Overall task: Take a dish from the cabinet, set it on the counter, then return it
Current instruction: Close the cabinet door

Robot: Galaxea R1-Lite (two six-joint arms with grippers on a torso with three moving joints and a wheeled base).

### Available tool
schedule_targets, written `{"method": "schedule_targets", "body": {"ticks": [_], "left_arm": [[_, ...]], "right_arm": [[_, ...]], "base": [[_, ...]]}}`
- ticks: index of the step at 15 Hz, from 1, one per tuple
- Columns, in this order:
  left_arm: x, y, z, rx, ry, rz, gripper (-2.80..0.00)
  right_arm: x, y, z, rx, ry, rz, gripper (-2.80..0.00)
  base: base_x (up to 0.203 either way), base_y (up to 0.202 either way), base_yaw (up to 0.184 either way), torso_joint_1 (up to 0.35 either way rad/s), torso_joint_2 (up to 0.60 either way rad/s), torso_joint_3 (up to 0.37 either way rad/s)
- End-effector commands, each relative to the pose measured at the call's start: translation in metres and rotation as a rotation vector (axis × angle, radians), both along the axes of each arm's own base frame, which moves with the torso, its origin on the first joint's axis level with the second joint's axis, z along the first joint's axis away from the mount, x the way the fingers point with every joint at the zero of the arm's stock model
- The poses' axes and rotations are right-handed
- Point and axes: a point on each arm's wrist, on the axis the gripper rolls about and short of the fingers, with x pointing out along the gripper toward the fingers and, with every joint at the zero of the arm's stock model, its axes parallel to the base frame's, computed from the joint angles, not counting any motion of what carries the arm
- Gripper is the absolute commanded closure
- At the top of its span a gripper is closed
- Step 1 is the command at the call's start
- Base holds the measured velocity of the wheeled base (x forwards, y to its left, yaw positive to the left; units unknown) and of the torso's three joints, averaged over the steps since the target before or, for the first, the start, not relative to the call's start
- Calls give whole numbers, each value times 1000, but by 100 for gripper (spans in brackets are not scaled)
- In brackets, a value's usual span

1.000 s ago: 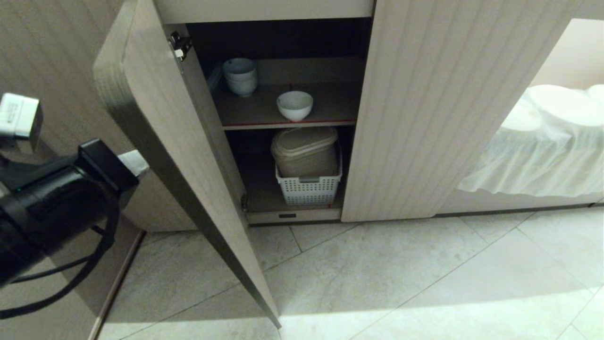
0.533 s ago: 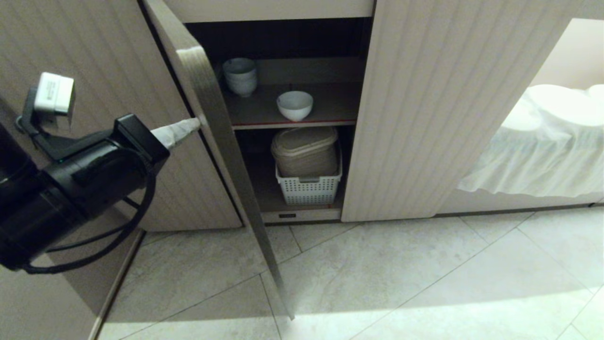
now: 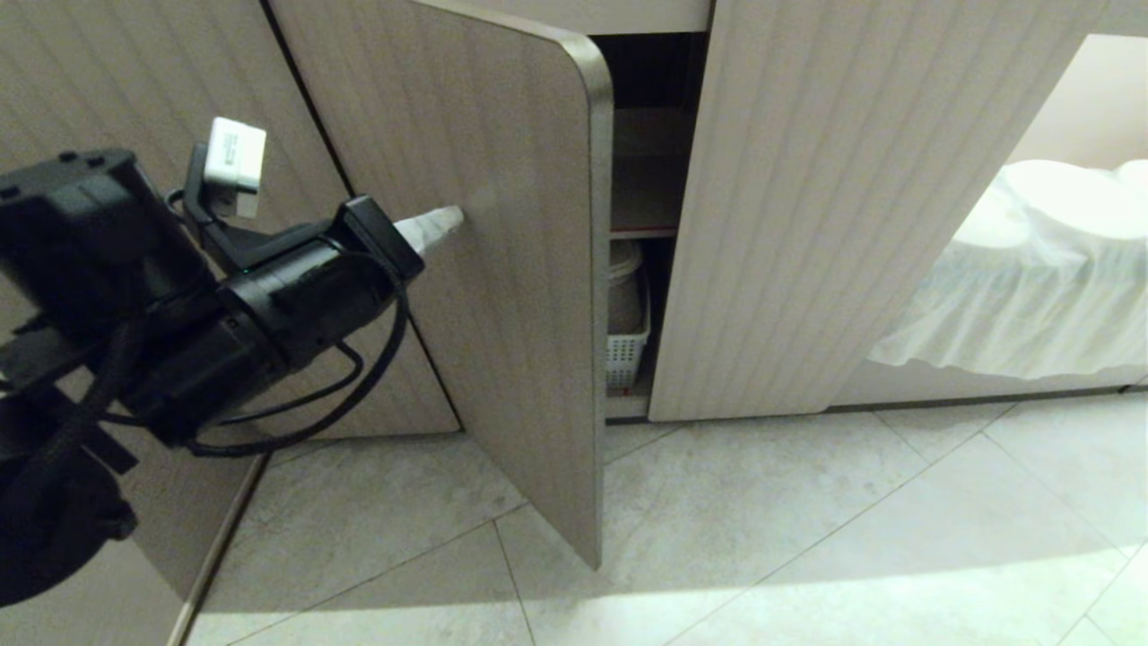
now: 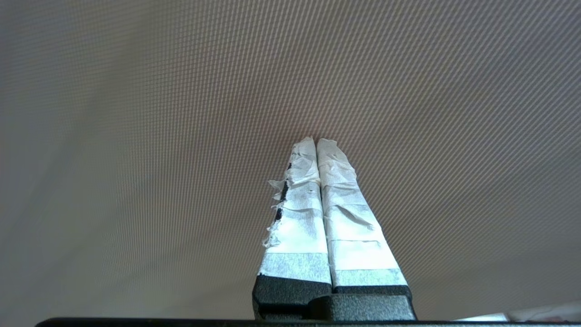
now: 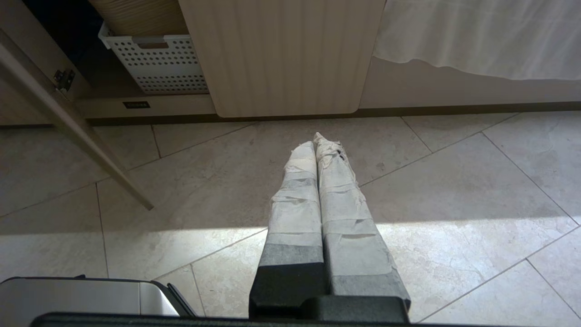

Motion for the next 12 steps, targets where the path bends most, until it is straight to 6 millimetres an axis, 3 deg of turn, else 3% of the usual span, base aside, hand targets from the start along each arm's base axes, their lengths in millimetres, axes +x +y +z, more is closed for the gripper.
{"method": "schedule_targets", "body": {"ticks": [1,6,8,12], "left_arm": [[18,-13,-9,4,14,-6,0],[65,-40,-24,63,-73,37,0],[72,-43,-24,80,-109,50,0],[98,-47,-43,183,-233,132,0]], "right_arm": [[0,0,0,0,0,0,0],[0,0,0,0,0,0,0],[0,0,0,0,0,0,0],[0,0,0,0,0,0,0]], "base": [[0,0,0,0,0,0],[0,0,0,0,0,0],[0,0,0,0,0,0],[0,0,0,0,0,0]]}}
